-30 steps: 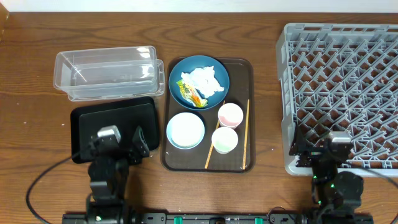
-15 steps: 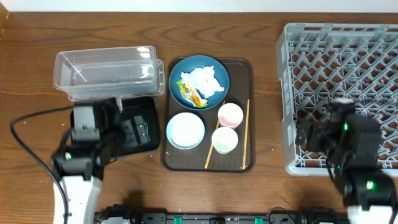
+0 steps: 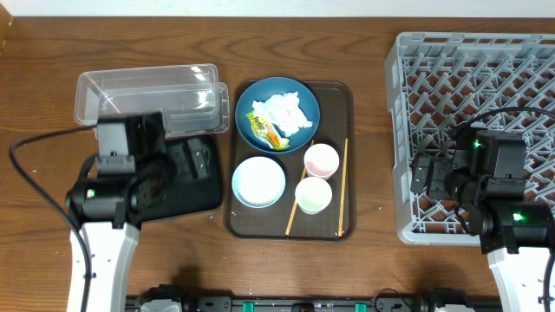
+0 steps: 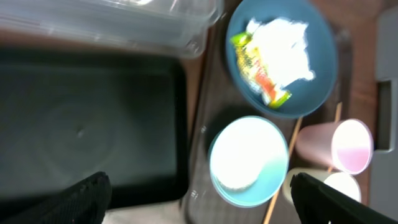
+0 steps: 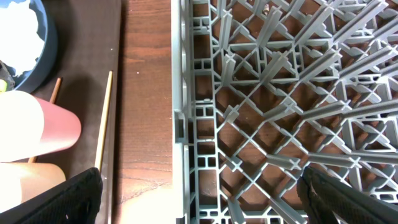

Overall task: Sort waste into correct bins and load items into the dishwasher rack
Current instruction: 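Reach the left gripper to the blue plate and grasp the wrapper and tissue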

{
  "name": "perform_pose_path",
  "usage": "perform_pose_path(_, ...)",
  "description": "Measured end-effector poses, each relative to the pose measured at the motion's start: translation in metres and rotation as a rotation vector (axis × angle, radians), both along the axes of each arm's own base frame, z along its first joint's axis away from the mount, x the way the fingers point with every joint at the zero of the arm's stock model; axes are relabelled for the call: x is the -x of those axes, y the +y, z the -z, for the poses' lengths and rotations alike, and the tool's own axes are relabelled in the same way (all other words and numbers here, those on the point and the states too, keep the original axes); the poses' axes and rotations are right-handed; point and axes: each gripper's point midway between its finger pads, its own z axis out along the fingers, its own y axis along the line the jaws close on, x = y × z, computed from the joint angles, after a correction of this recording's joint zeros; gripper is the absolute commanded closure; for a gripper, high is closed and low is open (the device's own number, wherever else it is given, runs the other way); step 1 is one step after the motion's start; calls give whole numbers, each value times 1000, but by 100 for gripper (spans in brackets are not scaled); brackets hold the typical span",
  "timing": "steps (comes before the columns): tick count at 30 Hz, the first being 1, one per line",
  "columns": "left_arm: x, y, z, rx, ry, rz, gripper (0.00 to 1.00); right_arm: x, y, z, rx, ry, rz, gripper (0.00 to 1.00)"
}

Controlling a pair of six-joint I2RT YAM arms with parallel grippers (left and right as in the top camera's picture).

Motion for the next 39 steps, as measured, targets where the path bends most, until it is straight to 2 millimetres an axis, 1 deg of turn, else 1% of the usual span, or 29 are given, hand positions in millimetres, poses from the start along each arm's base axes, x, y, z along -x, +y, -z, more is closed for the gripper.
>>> perform_pose_path(4,-33,-20,-10,9,-17,59,6,0,3,0,-13,-1,-10,1)
perform_pose_path(7,-60,-40,-9,-2,-10,111,6,0,5,0,-24,-1,-18,1)
perform_pose_path(11,-96,-74,5,-19,-18,183,6,0,7,-1,-33,-1,-25,1)
perform_pose_path(13,-111,-91,17,-23,-24,215,6,0,8,-1,-35,-1,-26,1)
perform_pose_path(15,-120,-106,32,-25,-14,240,6,0,8,0,-36,0,-27,1)
perform_pose_path(17,-124,-118,51,-23,16,254,6,2,8,1,-37,10,-27,1)
perform_pose_path(20,-129,-130,80,-10,74,242,6,4,8,2,-38,18,-28,1)
perform_pose_path(24,-138,-140,114,17,132,194,6,4,8,2,-38,18,-28,1)
perform_pose_path(27,-142,-147,136,27,161,172,6,5,8,3,-38,21,-28,1)
perform_pose_path(33,-140,-157,170,25,218,167,7,6,8,4,-39,28,-28,1)
perform_pose_path(34,-139,-158,174,24,227,167,10,6,8,4,-39,29,-28,1)
perform_pose_path(36,-140,-161,180,26,229,167,12,6,8,4,-39,29,-28,1)
perform_pose_path(37,-141,-163,183,27,226,168,16,6,8,4,-39,29,-28,1)
perform_pose_path(39,-144,-166,183,30,212,167,28,6,8,4,-39,29,-28,1)
